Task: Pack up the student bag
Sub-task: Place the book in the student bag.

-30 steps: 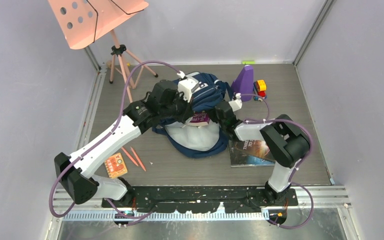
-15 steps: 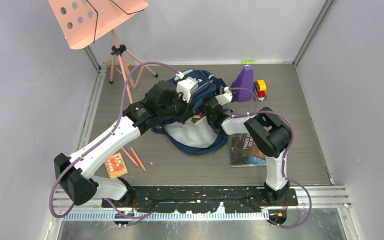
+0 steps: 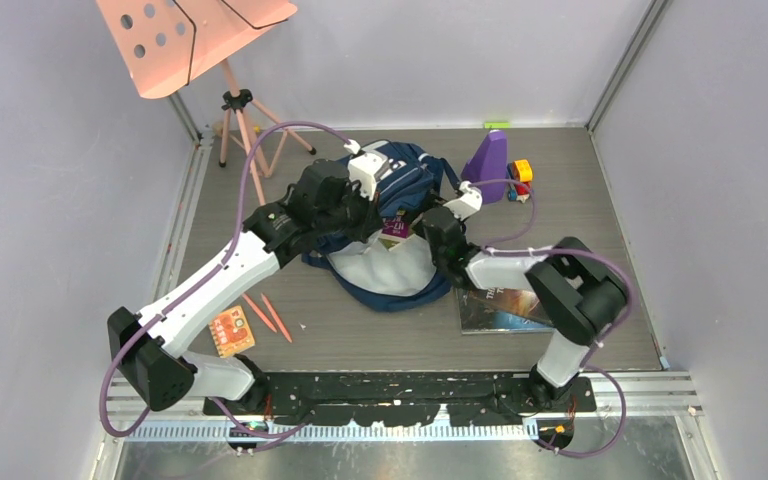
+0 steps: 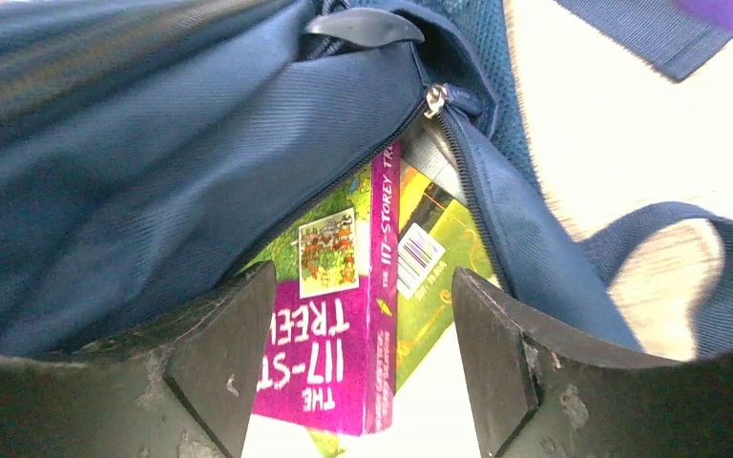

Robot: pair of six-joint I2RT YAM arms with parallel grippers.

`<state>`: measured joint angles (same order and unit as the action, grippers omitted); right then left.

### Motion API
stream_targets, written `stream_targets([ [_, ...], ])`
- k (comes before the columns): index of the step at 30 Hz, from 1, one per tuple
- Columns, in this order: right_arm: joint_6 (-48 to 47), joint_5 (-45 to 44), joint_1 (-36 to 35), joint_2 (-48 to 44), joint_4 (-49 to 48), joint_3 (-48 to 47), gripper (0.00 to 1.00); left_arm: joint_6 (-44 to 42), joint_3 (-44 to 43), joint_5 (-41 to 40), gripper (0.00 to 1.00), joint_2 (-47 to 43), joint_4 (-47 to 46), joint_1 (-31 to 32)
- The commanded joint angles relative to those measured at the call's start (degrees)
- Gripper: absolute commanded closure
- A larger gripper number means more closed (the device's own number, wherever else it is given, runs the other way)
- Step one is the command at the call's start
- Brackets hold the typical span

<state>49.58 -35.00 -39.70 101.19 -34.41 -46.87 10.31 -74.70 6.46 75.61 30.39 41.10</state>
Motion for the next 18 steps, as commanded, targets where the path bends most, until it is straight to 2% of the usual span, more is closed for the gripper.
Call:
stream_targets([
  [1, -5.69, -1.42, -1.29, -11.52, 3.62, 3.37, 0.26, 0.71, -1.31, -4.05, 1.00, -1.14, -2.97, -0.41],
  [6, -9.74, 0.38, -1.15, -25.70, 16.94, 6.98, 0.23, 1.05, -1.72, -9.62, 1.00, -0.01, -1.15, -0.49],
  [8, -10.57, 0.69, -0.18, -30.25, 26.12, 6.28, 0.17, 1.21, -2.16, -9.75, 1.00, 0.35, -0.50, -0.50],
  [11, -11.28, 3.31, 3.83, -36.64, 40.07, 5.64, 0.14, 1.29, -2.29, -9.29, 1.00, 0.32, -0.38, -0.49],
  [15, -9.63, 11.09, 18.83, -44.48, 50.74, 7.09, 0.10, 1.30, -2.30, -8.89, 1.00, 0.10, -0.34, -0.44],
  [18, -6.82, 16.95, 29.34, -47.83, 56.80, 8.13, 0.03, 1.69, -2.25, -8.67, 1.00, -0.15, -0.47, -0.56],
])
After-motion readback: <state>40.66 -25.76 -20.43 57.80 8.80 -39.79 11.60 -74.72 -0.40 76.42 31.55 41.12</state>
